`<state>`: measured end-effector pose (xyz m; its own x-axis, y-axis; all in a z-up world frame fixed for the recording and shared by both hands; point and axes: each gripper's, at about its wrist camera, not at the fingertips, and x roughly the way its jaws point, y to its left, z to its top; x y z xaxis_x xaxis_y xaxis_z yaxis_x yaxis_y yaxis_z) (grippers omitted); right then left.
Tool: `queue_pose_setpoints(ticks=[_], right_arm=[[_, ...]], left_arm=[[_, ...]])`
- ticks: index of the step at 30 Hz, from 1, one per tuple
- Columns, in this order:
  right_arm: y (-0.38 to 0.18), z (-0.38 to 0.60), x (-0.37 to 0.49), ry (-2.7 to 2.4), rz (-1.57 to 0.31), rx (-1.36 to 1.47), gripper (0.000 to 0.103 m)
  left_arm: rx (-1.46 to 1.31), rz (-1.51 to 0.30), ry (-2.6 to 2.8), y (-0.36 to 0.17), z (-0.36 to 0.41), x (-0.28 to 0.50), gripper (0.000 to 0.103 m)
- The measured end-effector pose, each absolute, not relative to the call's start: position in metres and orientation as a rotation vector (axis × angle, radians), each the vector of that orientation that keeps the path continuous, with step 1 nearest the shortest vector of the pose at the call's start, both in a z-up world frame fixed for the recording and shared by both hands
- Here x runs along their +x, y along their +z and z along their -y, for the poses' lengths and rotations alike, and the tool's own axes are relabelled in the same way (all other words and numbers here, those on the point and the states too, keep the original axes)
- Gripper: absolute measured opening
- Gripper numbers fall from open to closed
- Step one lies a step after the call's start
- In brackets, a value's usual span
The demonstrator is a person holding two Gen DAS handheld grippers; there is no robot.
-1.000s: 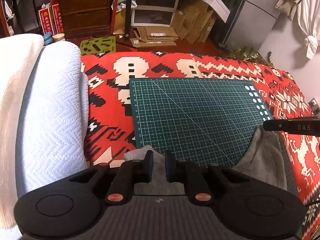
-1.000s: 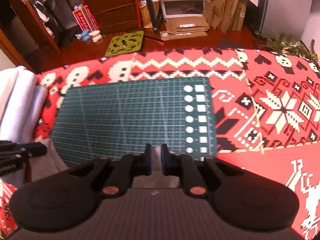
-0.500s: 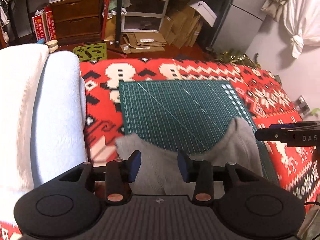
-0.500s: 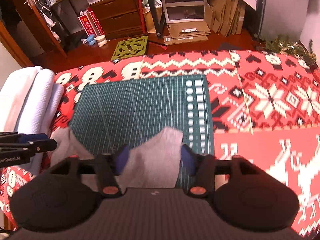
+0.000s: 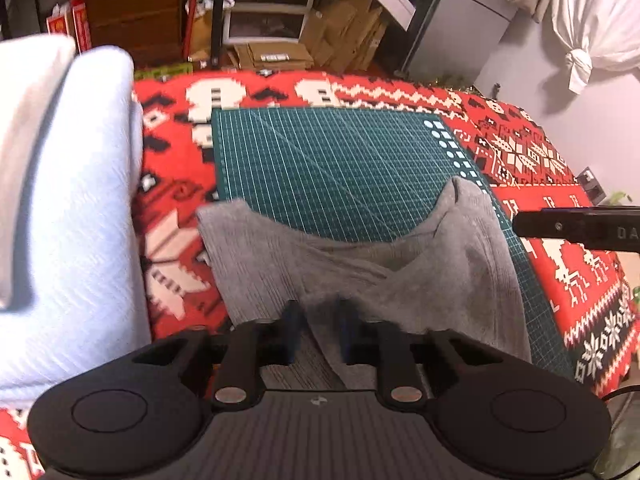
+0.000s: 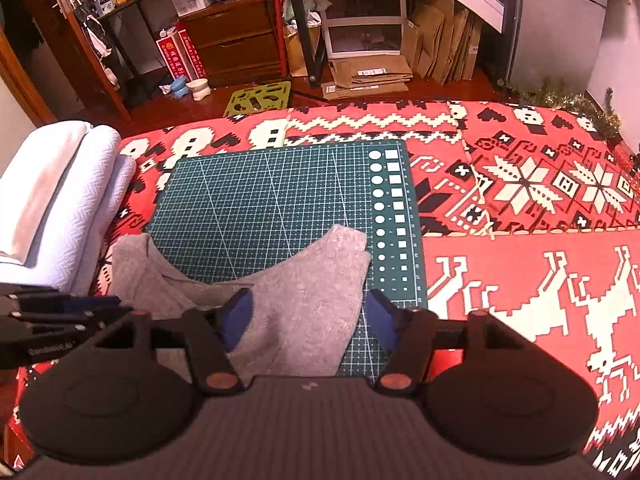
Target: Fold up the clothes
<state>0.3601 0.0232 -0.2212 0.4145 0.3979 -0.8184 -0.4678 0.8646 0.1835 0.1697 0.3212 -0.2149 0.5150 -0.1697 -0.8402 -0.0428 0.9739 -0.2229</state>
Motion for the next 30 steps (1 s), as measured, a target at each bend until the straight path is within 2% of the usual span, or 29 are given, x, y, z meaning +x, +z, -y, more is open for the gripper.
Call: queue_pose_setpoints(ticks=[1,3,6,15,21,25,28,30], right_arm=[[-0.222,-0.025,0.362,0.551,-1.004,-0.083,0.050],[-0.225,-0.030,0.366,0.566,-1.004,-0.103,0.028],[-0.232,-0.037,0.376,0.580,-1.013,-0.119,0.014],[-0.272,-0.047,0.409,0.533,-1.072,-0.150,0.010],[-0.276,-0.047,0.412,0.557,-1.073,-0.174,0.010],[-0.275,-0.047,0.415,0.558,-1.088,-0.165,0.011],[-0.267,-0.047,0.415,0.562,-1.089,-0.148,0.013],[-0.258,-0.045,0.411,0.571,-1.084,-0.132,0.014]], left_arm=[[-0.233,-1.024,-0.079,-0.214,-0.321,0.168,0.004],[-0.244,-1.007,-0.072,-0.209,-0.321,0.163,0.003],[-0.258,-0.995,-0.033,-0.195,-0.320,0.153,0.002],[-0.277,-1.053,0.054,-0.199,-0.327,0.150,0.002],[-0.310,-1.086,0.070,-0.214,-0.336,0.157,0.003],[-0.298,-1.100,0.074,-0.214,-0.333,0.160,0.006],[-0.326,-1.113,0.088,-0.209,-0.338,0.156,0.016],[-0.352,-1.121,0.092,-0.204,-0.342,0.150,0.017]])
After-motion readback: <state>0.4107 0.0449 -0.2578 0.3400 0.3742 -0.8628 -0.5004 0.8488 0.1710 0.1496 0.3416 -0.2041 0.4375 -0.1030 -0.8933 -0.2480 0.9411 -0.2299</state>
